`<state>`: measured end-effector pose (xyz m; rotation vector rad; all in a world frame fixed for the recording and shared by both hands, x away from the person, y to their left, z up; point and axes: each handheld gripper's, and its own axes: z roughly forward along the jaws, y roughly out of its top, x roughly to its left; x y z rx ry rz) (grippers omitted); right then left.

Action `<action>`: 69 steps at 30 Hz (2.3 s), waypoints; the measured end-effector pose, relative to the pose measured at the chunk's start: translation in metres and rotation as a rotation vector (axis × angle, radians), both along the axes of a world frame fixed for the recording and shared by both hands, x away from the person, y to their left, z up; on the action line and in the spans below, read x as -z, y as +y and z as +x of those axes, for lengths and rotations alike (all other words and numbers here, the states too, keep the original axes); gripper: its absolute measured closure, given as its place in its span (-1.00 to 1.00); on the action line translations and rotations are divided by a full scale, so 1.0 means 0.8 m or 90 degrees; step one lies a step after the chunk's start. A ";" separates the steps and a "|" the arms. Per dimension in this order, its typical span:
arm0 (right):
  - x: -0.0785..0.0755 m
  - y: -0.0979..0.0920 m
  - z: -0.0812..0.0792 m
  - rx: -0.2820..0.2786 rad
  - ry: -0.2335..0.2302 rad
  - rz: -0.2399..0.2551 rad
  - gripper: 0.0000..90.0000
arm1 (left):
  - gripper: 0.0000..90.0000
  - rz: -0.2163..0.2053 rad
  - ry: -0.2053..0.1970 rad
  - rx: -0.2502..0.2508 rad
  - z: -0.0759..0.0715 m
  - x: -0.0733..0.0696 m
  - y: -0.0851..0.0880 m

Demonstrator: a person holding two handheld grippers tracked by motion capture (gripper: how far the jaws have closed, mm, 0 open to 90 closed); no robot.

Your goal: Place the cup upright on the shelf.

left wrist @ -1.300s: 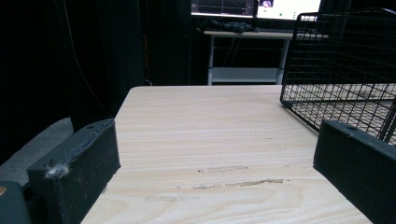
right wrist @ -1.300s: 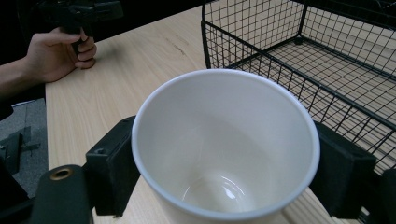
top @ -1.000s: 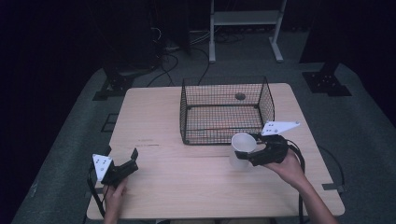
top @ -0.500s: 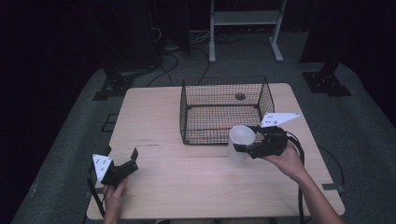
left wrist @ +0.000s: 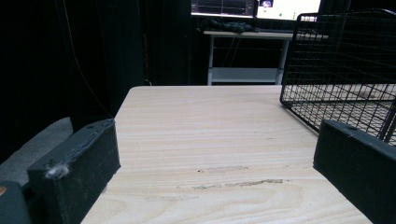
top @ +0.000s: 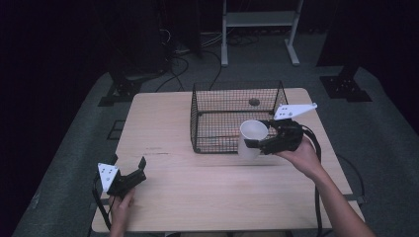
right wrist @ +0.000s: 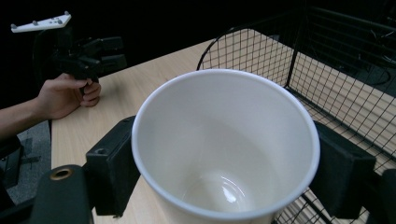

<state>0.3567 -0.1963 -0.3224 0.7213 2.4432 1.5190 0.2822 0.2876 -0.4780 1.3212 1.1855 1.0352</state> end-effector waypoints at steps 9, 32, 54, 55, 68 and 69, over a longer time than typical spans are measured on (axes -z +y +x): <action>-0.020 0.013 0.021 0.000 -0.005 0.001 -0.56 | -1.00 -0.001 -0.001 0.000 0.000 0.000 0.000; -0.044 0.041 0.068 0.011 -0.007 -0.026 -0.56 | -1.00 -0.002 0.000 0.002 0.000 0.000 0.001; -0.046 0.063 0.120 0.046 -0.001 -0.033 -0.56 | -1.00 -0.004 0.000 0.003 0.000 0.000 0.001; -0.046 0.063 0.120 0.046 -0.001 -0.033 -0.56 | -1.00 -0.004 0.000 0.003 0.000 0.000 0.001; -0.018 0.062 0.151 0.073 0.027 -0.031 -0.56 | -1.00 -0.004 0.001 0.005 0.000 0.000 0.002; -0.018 0.062 0.151 0.073 0.027 -0.031 -0.56 | -1.00 -0.004 0.001 0.005 0.000 0.000 0.002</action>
